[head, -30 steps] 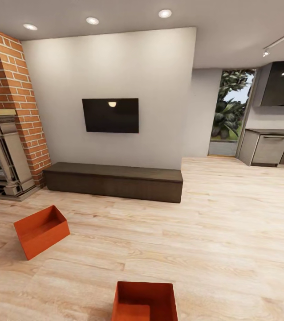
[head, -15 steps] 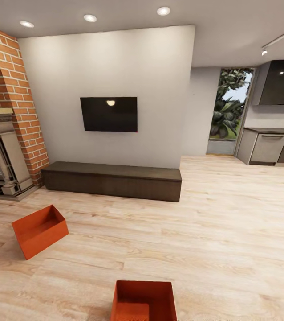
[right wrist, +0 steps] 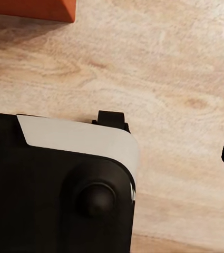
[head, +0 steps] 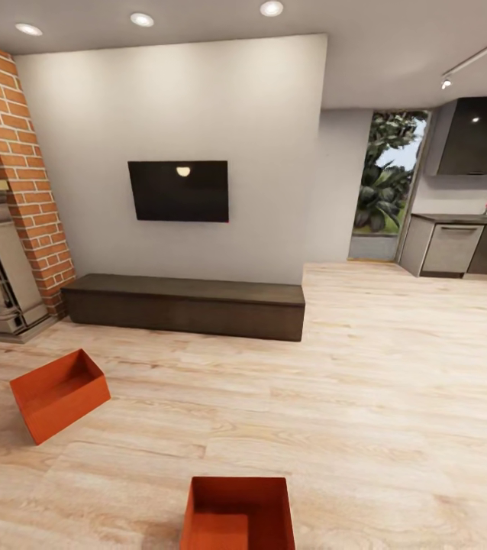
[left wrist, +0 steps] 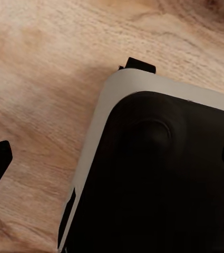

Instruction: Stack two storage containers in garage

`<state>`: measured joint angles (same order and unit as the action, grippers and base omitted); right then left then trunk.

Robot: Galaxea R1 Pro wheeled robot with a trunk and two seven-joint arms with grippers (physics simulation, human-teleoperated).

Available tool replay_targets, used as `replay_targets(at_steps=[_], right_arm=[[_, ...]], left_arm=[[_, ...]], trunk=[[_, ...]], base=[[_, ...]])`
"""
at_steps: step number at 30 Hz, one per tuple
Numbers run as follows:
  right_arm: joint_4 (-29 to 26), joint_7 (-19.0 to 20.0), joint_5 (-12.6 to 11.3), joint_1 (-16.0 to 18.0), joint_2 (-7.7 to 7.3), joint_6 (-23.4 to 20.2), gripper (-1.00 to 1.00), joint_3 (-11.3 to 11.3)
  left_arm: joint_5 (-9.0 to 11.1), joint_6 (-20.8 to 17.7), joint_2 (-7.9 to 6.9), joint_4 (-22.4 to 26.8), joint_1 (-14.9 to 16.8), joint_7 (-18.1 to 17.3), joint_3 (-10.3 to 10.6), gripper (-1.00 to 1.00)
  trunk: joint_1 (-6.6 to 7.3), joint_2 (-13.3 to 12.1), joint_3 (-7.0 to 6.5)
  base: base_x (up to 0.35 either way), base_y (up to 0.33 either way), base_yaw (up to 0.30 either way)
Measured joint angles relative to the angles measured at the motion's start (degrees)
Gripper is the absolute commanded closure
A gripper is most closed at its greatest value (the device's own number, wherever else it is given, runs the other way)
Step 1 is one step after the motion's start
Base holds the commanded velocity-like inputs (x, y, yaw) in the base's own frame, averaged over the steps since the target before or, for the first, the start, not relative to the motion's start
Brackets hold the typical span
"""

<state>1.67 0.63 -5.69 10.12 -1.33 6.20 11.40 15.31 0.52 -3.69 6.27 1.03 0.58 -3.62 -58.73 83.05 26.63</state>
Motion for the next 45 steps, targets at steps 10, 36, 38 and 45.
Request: replay_targets(at_steps=[10, 36, 38, 45], right_arm=[[0.0, 0.01, 0.18, 0.0, 0.0, -0.21, -1.0, 0.08], [0.0, -0.01, 0.1, 0.0, -0.05, -0.12, -1.0, 0.06], [0.0, -0.03, 0.0, 0.0, -0.07, -0.21, -1.0, 0.02], [-0.05, -0.04, 0.2, 0.0, 0.06, -0.57, -1.0, 0.25]], left_arm=[[0.0, 0.11, 0.06, -1.45, 0.0, 0.01, 0.0, -1.0], [0.02, 0.11, 0.07, -1.6, 0.0, -0.01, 0.0, -1.0], [0.01, 0.11, 0.05, -1.58, 0.0, -0.01, 0.0, -1.0], [-0.69, 0.11, -0.01, -0.86, 0.0, -0.05, 0.34, -1.0]], trunk=[[0.0, 0.0, 0.51], [0.0, 0.0, 1.81], [0.0, 0.0, 1.98], [0.0, 0.0, 2.61]], base=[[0.0, 0.11, 0.0], [0.0, 0.008, 0.0], [0.0, 0.0, 0.0], [0.0, 0.0, 0.0]])
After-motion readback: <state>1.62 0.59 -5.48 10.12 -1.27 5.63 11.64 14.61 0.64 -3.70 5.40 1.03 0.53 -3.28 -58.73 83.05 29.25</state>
